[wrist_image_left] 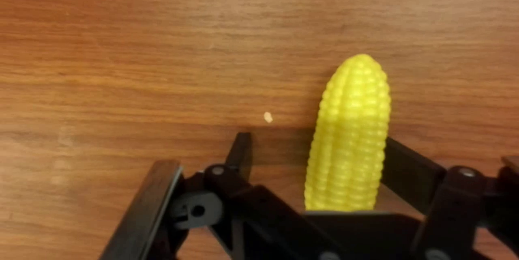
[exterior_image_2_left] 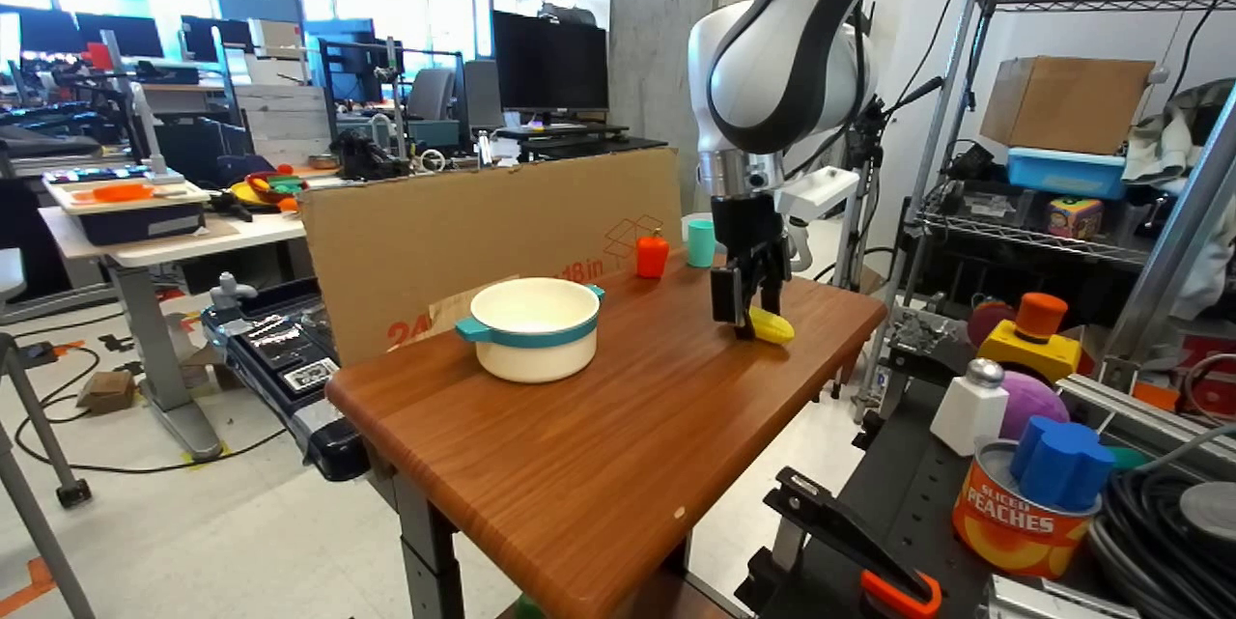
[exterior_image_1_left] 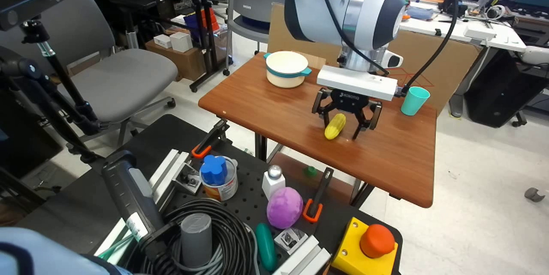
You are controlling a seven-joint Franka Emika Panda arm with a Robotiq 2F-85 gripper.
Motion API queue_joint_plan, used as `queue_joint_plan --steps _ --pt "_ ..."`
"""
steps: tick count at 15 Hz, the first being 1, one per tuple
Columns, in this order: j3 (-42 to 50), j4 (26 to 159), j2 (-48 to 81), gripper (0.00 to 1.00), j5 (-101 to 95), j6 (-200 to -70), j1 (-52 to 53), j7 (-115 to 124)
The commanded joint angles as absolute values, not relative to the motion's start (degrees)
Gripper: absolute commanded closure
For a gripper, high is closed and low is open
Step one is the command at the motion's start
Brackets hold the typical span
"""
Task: Move the maize to the right
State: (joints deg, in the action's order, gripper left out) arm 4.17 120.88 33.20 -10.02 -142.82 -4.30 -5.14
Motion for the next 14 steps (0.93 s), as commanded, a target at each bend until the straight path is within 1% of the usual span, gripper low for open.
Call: queue_joint_plan --steps 1,4,5,7,9,10,14 --pt "5.27 121.08 33.96 0.56 -10.68 -144.08 -3.02 -3.12" --pt "5.05 122.05 32.5 0.78 -10.15 -144.19 -3.2 -2.66" --pt "5.01 122.65 31.51 0.87 -10.09 -144.22 -3.27 -2.65" --pt "5.29 124.1 29.18 0.99 -10.52 -145.13 -3.42 -2.88" --pt "5.29 124.75 26.6 1.0 -9.58 -144.16 -4.62 -3.81" --pt "5.57 124.85 25.45 0.97 -9.24 -143.69 -5.21 -4.11" --pt "8.12 123.56 23.02 0.97 -9.19 -144.26 -7.53 -3.77"
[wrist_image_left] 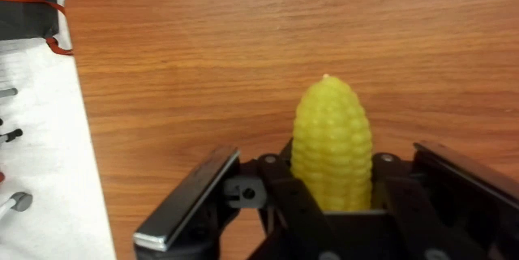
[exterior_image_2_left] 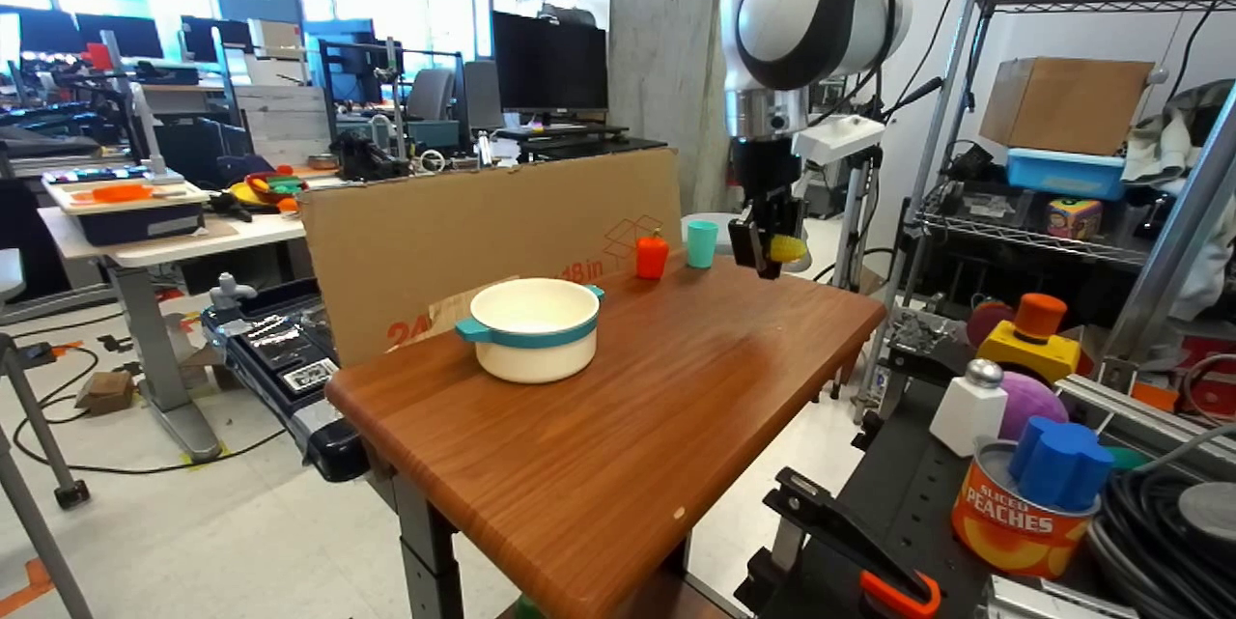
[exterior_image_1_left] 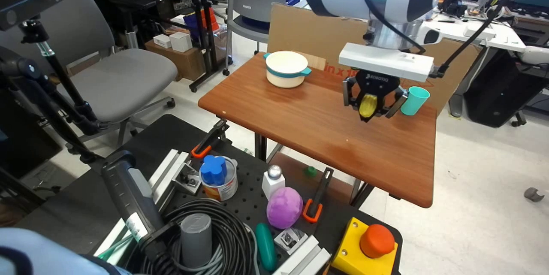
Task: Move the maize to the right
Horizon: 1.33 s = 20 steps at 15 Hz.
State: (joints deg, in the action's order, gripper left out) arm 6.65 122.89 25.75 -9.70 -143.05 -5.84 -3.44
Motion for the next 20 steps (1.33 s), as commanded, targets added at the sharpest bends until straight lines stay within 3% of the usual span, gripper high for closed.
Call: queue_joint_plan --steps 1,11,20 --pt "8.81 121.97 23.32 0.97 -8.75 -143.37 -8.24 -3.29" --pt "13.8 111.08 32.78 0.97 -12.28 -142.07 -8.06 5.48" --pt "12.15 103.73 39.99 0.97 -10.81 -128.44 -8.58 4.48"
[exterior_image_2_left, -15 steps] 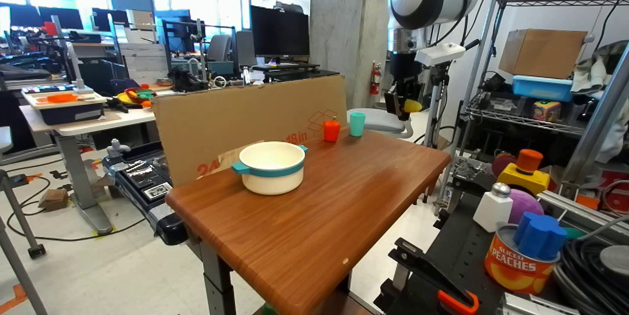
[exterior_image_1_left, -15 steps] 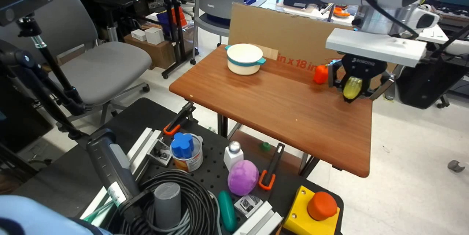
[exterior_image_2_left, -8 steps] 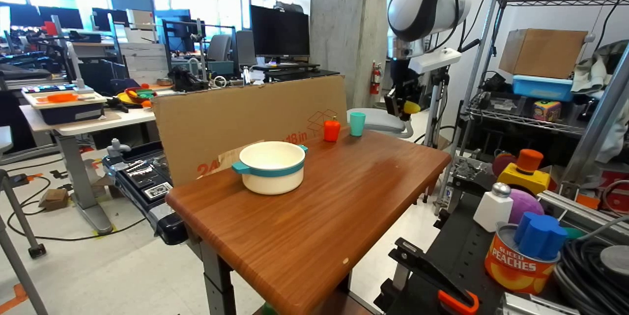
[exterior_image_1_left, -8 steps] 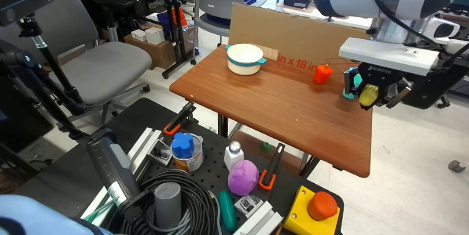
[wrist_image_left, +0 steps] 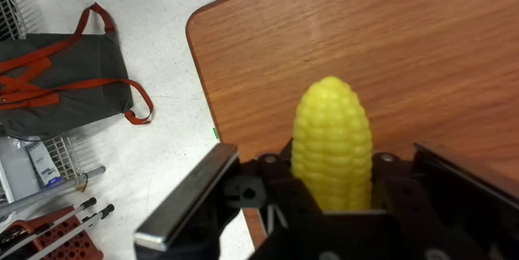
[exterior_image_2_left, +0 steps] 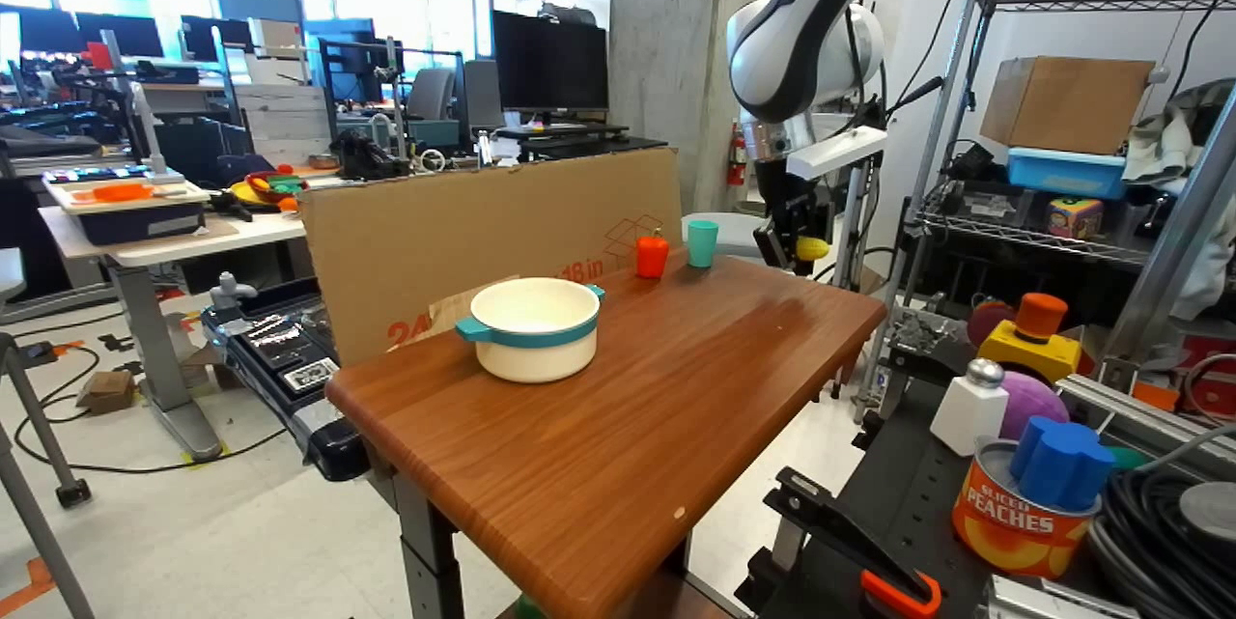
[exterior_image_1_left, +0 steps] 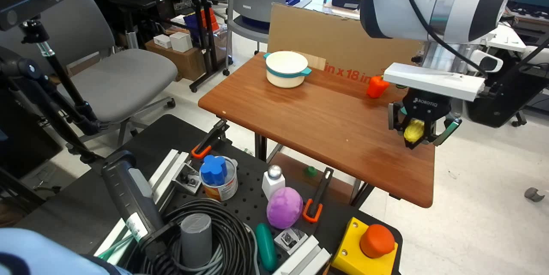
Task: Move the maize to the right
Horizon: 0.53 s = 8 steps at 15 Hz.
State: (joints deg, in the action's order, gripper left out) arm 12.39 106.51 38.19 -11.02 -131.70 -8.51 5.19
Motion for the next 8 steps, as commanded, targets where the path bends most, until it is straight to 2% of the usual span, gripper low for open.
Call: queue_joint_plan --steps 1,8 --pt "12.25 103.34 40.52 0.97 -11.03 -128.43 -8.57 4.61" --pt "12.49 99.7 44.84 0.97 -11.19 -129.78 -8.9 4.64"
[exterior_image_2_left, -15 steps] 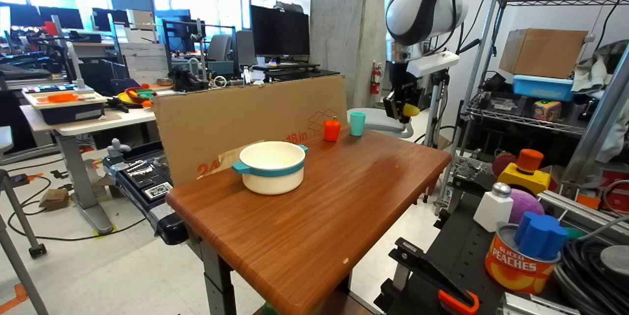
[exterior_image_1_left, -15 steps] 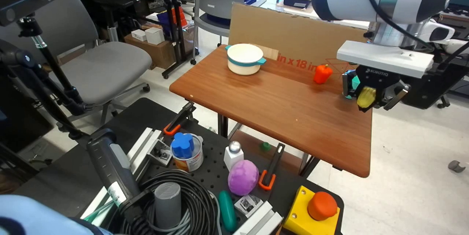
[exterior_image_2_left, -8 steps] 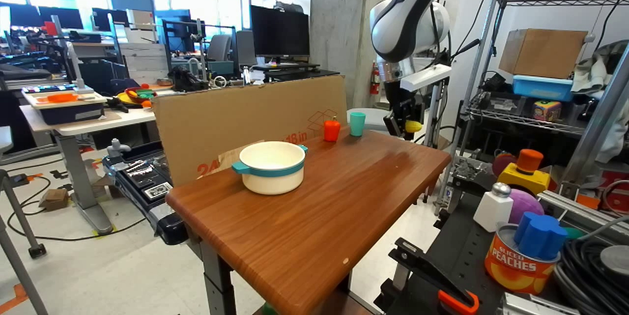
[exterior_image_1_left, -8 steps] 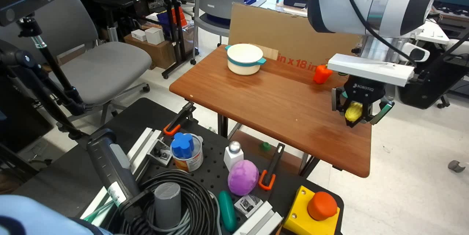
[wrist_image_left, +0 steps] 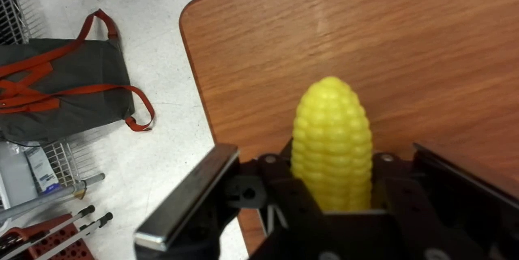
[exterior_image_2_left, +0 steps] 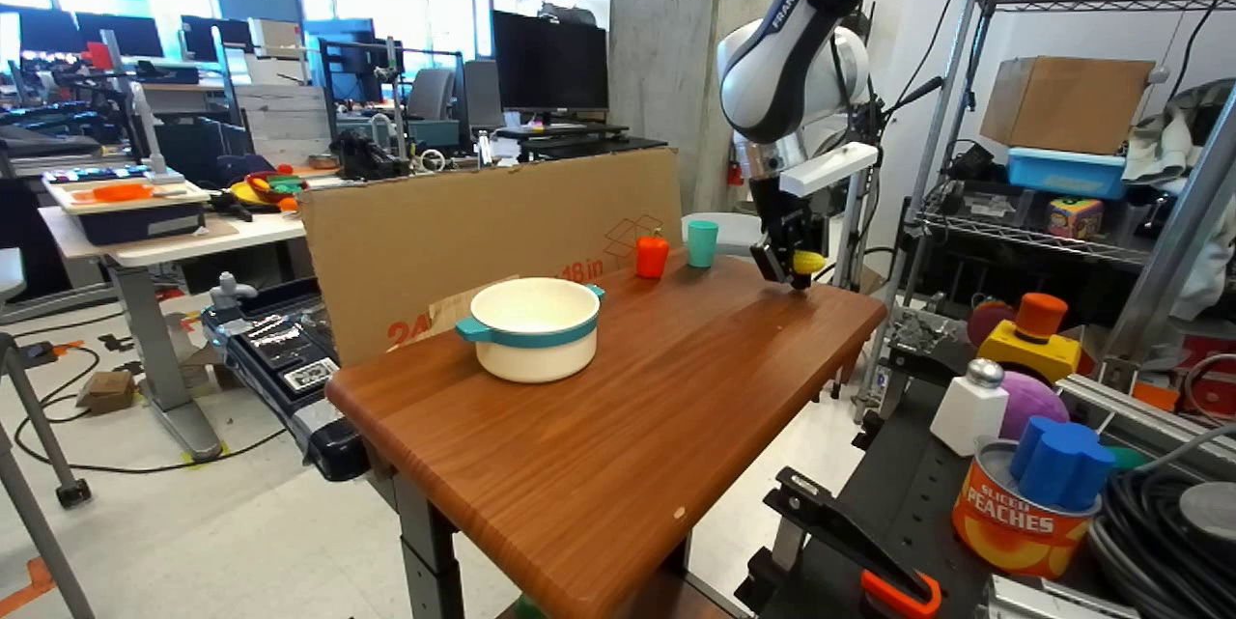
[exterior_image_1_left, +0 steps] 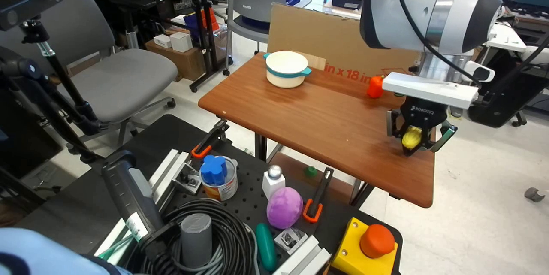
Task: Move the maize to the right
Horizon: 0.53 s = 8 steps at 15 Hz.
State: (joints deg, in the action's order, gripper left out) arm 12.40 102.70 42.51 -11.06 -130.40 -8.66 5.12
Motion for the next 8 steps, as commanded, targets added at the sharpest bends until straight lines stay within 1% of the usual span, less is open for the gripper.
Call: queue_joint_plan --steps 1,2,3,4,8 --pt "12.52 99.28 45.13 0.96 -11.18 -129.55 -8.9 4.67" --pt "12.53 99.16 45.17 0.65 -11.19 -129.59 -8.87 4.71" --pt "12.61 99.26 45.14 0.64 -11.33 -129.82 -8.8 4.72" --pt "12.66 99.36 45.16 0.59 -11.51 -130.08 -8.74 4.63" --pt "13.41 102.24 43.51 0.3 -14.18 -131.48 -8.03 4.09"
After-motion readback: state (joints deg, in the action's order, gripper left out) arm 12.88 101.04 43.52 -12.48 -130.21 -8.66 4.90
